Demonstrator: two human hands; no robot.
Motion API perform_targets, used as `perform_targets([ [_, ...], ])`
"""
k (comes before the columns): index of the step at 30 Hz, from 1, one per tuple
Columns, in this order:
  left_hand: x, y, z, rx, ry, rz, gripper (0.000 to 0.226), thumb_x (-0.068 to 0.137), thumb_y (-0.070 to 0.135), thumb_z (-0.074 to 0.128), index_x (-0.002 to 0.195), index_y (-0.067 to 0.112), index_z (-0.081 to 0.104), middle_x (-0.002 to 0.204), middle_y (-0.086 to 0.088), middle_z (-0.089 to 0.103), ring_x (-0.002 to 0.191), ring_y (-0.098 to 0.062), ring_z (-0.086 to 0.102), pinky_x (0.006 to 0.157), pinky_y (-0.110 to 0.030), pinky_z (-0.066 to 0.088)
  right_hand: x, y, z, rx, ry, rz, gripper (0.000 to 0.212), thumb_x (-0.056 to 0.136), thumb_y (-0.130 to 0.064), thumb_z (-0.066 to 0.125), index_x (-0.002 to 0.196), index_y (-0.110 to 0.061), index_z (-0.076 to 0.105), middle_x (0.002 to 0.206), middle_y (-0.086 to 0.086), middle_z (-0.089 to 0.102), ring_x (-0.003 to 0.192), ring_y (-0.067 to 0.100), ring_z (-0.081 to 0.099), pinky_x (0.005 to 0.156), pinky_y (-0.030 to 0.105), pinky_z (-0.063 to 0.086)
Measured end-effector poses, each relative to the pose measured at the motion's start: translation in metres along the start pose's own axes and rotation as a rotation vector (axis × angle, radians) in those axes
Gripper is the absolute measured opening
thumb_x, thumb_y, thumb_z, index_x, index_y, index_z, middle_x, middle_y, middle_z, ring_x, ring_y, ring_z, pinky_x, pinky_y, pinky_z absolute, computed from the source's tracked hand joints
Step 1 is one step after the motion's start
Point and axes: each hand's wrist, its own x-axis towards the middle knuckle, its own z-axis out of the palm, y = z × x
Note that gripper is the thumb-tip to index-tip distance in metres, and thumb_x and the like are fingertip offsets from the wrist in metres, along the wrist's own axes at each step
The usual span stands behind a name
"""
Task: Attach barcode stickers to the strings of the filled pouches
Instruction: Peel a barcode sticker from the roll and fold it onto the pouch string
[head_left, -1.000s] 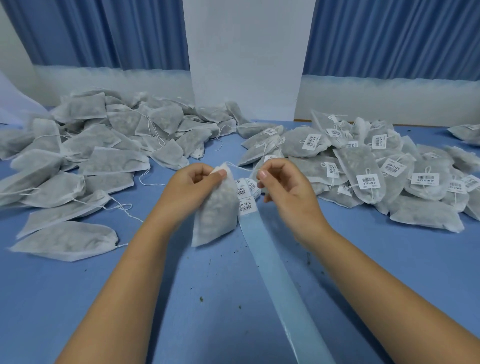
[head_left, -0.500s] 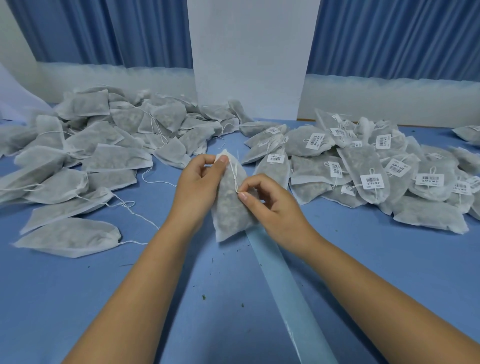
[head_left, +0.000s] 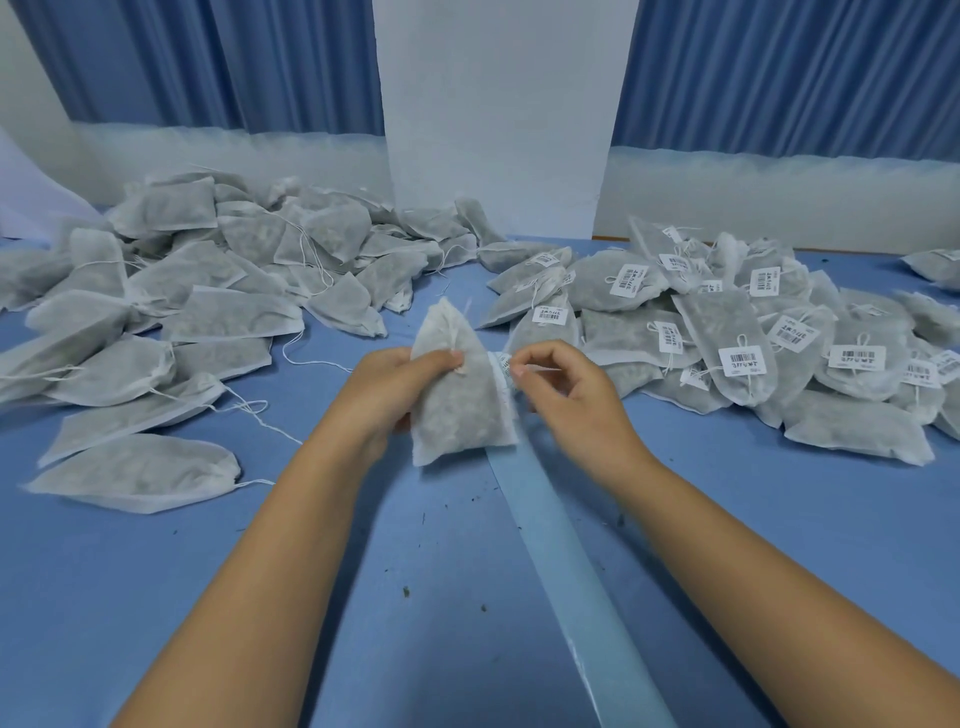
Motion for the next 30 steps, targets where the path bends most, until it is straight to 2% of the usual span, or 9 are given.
perform_targets([
  [3,0.010,-0.001,-0.015,-0.086,0.113,-0.109,0.017,0.082,0.028,0.075,0.088,0.014,0.069,0.083,-0.005,0.075,0.074,-0.020,0.069,0.074,-0.031,0.054,0.005,0.009,-0.005,-0.158,0.064,0.175,0.011,0.090,-0.021,0.068,0.096,-0.022,0.059,0.102,-0.007,0.063,0.076,-0.004,0.057,0.073,0.018,0.045],
  [7,0.010,-0.002,-0.024,-0.232,-0.022,-0.289,0.018,0.085,0.029,0.071,0.094,0.014,0.067,0.075,-0.004,0.074,0.060,-0.017,0.070,0.055,-0.024,0.056,0.005,0.015,-0.002,-0.138,0.005,0.295,0.024,0.087,-0.031,0.071,0.100,-0.022,0.053,0.084,-0.005,0.068,0.077,0.010,0.061,0.073,0.026,0.044],
  [10,0.008,-0.005,-0.019,-0.281,-0.141,-0.367,0.013,0.087,0.028,0.068,0.086,0.015,0.067,0.069,-0.001,0.073,0.054,-0.013,0.069,0.050,-0.022,0.055,0.004,0.017,0.000,-0.124,-0.043,0.239,0.022,0.088,-0.021,0.071,0.095,-0.022,0.050,0.064,-0.008,0.064,0.063,0.007,0.055,0.070,0.026,0.044],
  [15,0.012,-0.009,-0.018,-0.452,-0.274,-0.416,0.012,0.086,0.027,0.067,0.094,0.017,0.066,0.083,0.003,0.071,0.071,-0.010,0.067,0.068,-0.023,0.054,0.002,0.020,-0.002,-0.069,-0.126,0.145,0.020,0.088,-0.008,0.069,0.096,-0.023,0.059,0.073,-0.003,0.068,0.064,0.013,0.050,0.065,0.021,0.043],
  [18,0.013,-0.011,-0.014,-0.523,-0.319,-0.465,0.020,0.086,0.025,0.066,0.102,0.014,0.066,0.090,0.001,0.069,0.060,-0.011,0.065,0.053,-0.022,0.055,0.002,0.021,-0.003,-0.061,-0.145,0.116,0.021,0.088,-0.007,0.070,0.100,-0.023,0.063,0.077,0.000,0.069,0.062,0.010,0.050,0.062,0.017,0.043],
  [20,0.013,-0.010,-0.013,-0.563,-0.343,-0.488,0.018,0.088,0.023,0.064,0.098,0.010,0.068,0.102,-0.002,0.068,0.050,-0.011,0.062,0.043,-0.020,0.050,0.002,0.022,-0.003,-0.090,-0.135,0.087,0.023,0.087,-0.007,0.070,0.099,-0.026,0.064,0.079,0.004,0.070,0.062,0.009,0.050,0.063,0.016,0.044],
  [22,0.013,-0.010,-0.013,-0.580,-0.377,-0.502,0.018,0.089,0.024,0.063,0.096,0.008,0.067,0.101,-0.004,0.072,0.048,-0.009,0.058,0.040,-0.018,0.047,0.001,0.023,-0.003,-0.133,-0.111,0.037,0.027,0.087,-0.008,0.070,0.097,-0.032,0.063,0.082,0.004,0.071,0.060,0.007,0.051,0.065,0.015,0.044],
  [25,0.013,-0.011,-0.012,-0.611,-0.423,-0.521,0.039,0.077,0.022,0.065,0.113,0.006,0.062,0.090,-0.008,0.074,0.048,-0.008,0.056,0.039,-0.017,0.047,0.000,0.022,-0.003,-0.199,-0.073,-0.044,0.028,0.086,-0.011,0.071,0.093,-0.037,0.065,0.079,-0.005,0.068,0.063,0.002,0.056,0.068,0.011,0.044],
  [30,0.015,-0.011,-0.011,-0.612,-0.433,-0.518,0.046,0.075,0.022,0.066,0.118,0.008,0.057,0.087,-0.008,0.073,0.048,-0.009,0.057,0.039,-0.017,0.047,-0.003,0.022,-0.002,-0.259,-0.038,-0.122,0.023,0.085,-0.011,0.072,0.091,-0.032,0.069,0.078,-0.011,0.068,0.070,0.004,0.061,0.068,0.008,0.043],
])
